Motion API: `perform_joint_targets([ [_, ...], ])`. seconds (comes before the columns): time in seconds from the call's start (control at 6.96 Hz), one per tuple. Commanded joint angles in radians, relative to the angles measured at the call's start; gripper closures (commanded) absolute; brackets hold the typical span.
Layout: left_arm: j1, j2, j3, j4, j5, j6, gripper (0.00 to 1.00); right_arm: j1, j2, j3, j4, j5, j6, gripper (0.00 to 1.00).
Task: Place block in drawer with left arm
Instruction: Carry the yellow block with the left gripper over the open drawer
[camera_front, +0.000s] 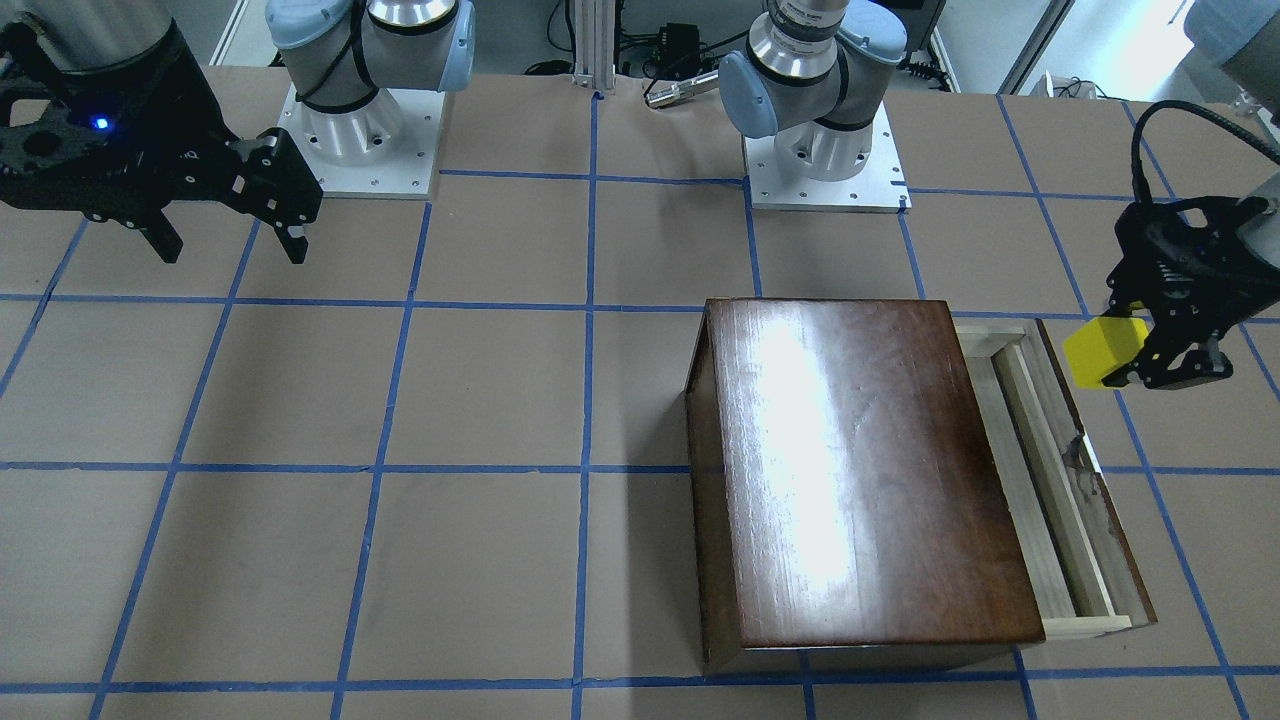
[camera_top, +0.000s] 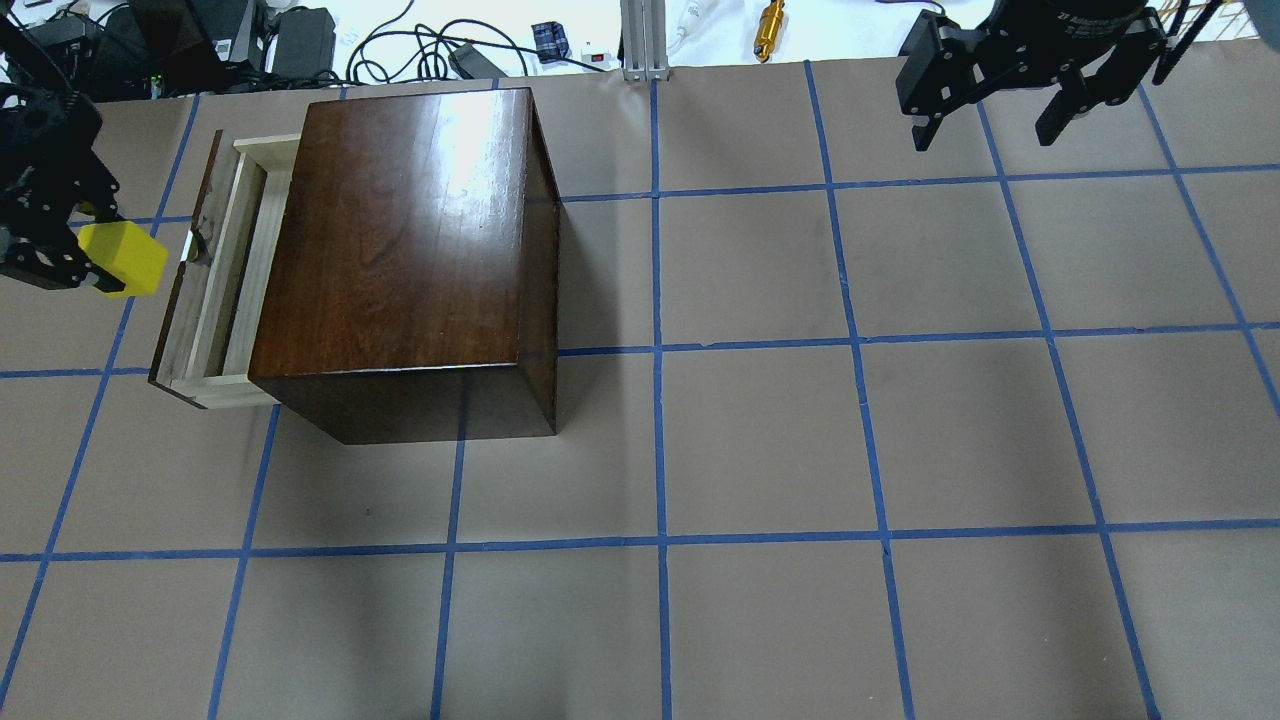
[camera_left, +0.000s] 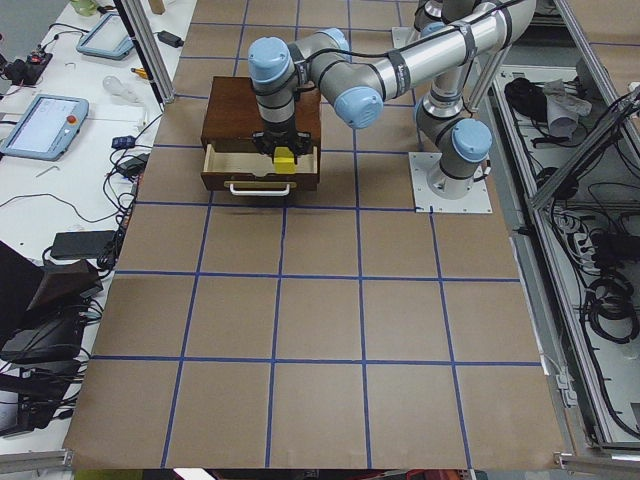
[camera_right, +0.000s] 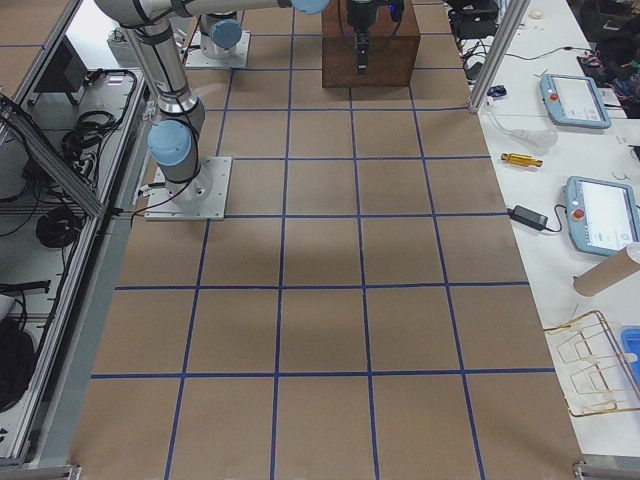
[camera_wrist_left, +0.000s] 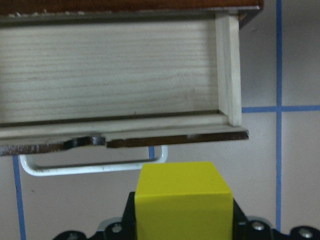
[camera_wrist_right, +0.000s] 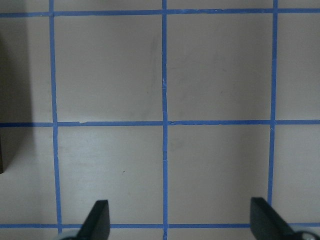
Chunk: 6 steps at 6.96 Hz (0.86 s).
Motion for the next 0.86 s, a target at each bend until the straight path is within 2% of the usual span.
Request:
perform_joint_targets([
  [0.0,-0.037,-0.041,-0.002,0.064,-0.003,-0.019,1.00,0.000,0.001,0.000,0.000,0.000,-0.001,0.00],
  [0.29,-0.061,-0.079,0.001,0.100,-0.003,-0.022,1.00,0.000,0.000,0.000,0.000,0.000,-0.002,0.00],
  [0.43,-0.086,-0.099,-0.002,0.164,-0.005,-0.021,1.00,0.000,0.000,0.000,0.000,-0.002,-0.002,0.00],
  [0.72,-0.086,-0.125,-0.010,0.175,-0.029,-0.012,1.00,0.000,0.000,0.000,0.000,0.000,-0.002,0.00],
])
